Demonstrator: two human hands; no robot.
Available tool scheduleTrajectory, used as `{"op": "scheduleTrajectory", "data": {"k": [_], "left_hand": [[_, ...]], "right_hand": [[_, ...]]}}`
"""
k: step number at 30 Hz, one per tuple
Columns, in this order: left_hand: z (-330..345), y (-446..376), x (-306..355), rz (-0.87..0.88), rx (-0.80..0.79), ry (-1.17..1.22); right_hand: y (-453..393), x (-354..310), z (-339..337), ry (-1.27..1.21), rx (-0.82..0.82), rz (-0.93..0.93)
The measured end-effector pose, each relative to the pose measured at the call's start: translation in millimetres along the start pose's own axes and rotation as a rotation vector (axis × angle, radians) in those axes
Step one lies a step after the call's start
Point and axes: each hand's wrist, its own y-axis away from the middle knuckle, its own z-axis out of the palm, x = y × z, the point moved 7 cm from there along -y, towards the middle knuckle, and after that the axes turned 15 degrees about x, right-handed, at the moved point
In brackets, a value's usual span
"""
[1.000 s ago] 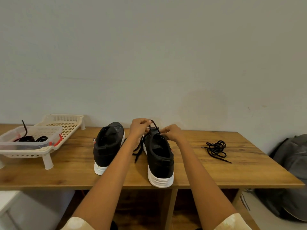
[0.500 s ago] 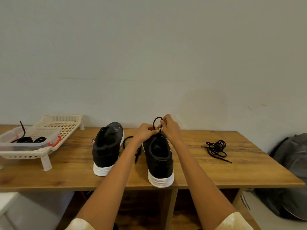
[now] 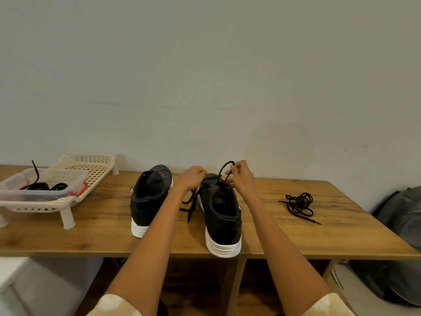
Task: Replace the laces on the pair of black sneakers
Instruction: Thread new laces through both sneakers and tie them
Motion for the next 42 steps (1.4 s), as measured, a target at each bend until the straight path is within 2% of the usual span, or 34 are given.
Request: {"op": "scheduleTrajectory", "data": {"k": [4, 8, 11, 13, 15, 17, 19, 21, 23, 25, 28, 32, 35, 37, 39, 42], "left_hand": [[5, 14, -24, -0.067, -0.245, -0.198], [7, 23, -35, -0.131, -0.334, -0.190], [3, 24, -35, -0.210, -0.311, -0.157], [-6, 20, -26, -0.202, -0.262, -0.129], [-18, 16, -10, -0.221, -0.168, 0.047], [-26, 14, 4, -0.302, -0.094, 0.346], [-29, 14, 9, -0.333, -0.049, 0.440], [-33, 5, 3, -0.272, 0.043, 0.236], [-46, -2, 1, -0.157, 0.186, -0.134], [-56, 2, 7, -0.104, 0.277, -0.312], [-60, 3, 20, -0.089, 0.264, -0.360], [-65, 4, 21, -0.191, 0.280, -0.150], [-79, 9, 26, -0.120, 0.395, -0.384], [-81, 12, 31, -0.073, 0.355, -0.606], [-75, 14, 31, -0.047, 0.264, -0.785], [-48, 13, 20, 0.051, 0.181, -0.847]], "right_hand": [[-2, 1, -4, 0.000, 0.009, 0.012], [-3, 2, -3, -0.006, 0.016, 0.023], [-3, 3, -6, -0.024, 0.022, 0.036], [-4, 4, -9, -0.026, 0.029, 0.045], [-4, 5, -10, -0.025, 0.034, 0.049], [-4, 6, -11, -0.026, 0.037, 0.053], [-5, 7, -11, -0.031, 0.041, 0.060], [-5, 9, -10, -0.030, 0.047, 0.075], [-5, 13, -10, -0.026, 0.052, 0.113], [-5, 18, -11, -0.049, 0.060, 0.177], [-4, 22, -12, -0.093, 0.075, 0.237], [-4, 22, -13, -0.100, 0.080, 0.255], [-5, 23, -13, -0.097, 0.071, 0.277], [-5, 25, -16, -0.070, 0.069, 0.286], [-9, 24, -20, 0.070, 0.057, 0.210], [-11, 7, -20, 0.276, -0.040, -0.001]]}}
